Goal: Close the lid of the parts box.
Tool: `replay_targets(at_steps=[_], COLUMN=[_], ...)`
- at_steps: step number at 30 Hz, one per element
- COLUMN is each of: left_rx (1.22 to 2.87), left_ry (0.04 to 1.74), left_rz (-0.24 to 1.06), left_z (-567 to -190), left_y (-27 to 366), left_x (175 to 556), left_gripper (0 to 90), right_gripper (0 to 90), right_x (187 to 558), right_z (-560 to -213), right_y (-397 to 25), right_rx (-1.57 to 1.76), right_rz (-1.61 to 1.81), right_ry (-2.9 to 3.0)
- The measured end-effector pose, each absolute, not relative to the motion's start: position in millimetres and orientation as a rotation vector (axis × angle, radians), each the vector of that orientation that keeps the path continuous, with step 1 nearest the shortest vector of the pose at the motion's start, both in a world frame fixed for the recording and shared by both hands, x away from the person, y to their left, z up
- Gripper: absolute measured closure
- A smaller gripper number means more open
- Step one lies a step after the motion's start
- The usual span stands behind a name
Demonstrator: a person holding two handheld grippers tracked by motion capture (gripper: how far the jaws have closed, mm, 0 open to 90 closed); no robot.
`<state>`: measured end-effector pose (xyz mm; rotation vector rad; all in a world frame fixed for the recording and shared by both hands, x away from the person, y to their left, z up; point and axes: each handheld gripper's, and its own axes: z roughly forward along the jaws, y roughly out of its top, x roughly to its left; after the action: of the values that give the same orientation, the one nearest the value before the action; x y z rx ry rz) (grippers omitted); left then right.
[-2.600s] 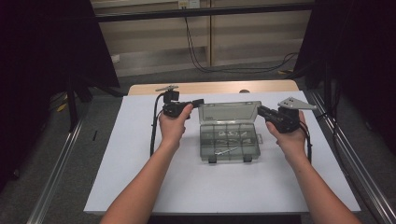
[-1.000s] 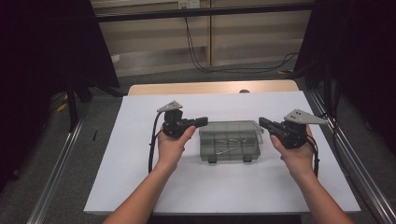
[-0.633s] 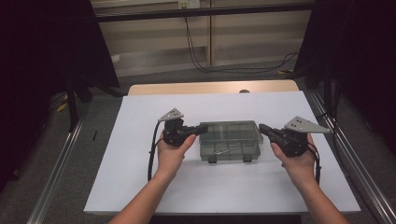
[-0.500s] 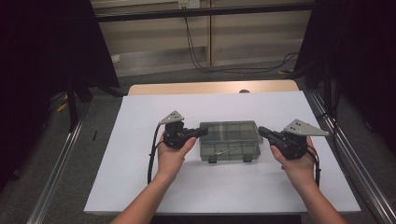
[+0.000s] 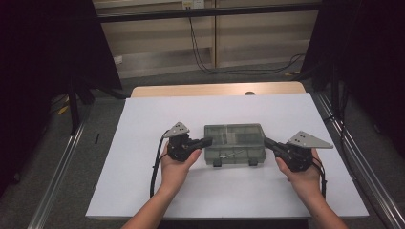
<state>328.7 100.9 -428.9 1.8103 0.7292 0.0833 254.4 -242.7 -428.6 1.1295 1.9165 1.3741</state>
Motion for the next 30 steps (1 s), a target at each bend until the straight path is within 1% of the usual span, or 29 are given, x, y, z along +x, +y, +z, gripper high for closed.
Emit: replay_targets(at_steps=[8,21,25,30], left_rx=[1.837,1.832,1.844,1.836], left_ry=[0.714,0.737,0.752,0.761], left_rz=[0.115,0.128,0.128,0.124], left_z=[-434,-445,-450,-456], left_y=[100,101,102,102], left_x=[322,317,317,315], left_gripper=[90.0,90.0,90.0,90.0], right_gripper=[90.0,90.0,90.0,90.0], right_x=[249,244,247,251], right_z=[-437,-447,-449,-460], right_y=[-243,-244,-242,-238], right_rx=[1.131,1.152,1.145,1.163], right_rz=[1.370,1.369,1.355,1.327], right_ry=[1.922,1.919,1.916,1.933])
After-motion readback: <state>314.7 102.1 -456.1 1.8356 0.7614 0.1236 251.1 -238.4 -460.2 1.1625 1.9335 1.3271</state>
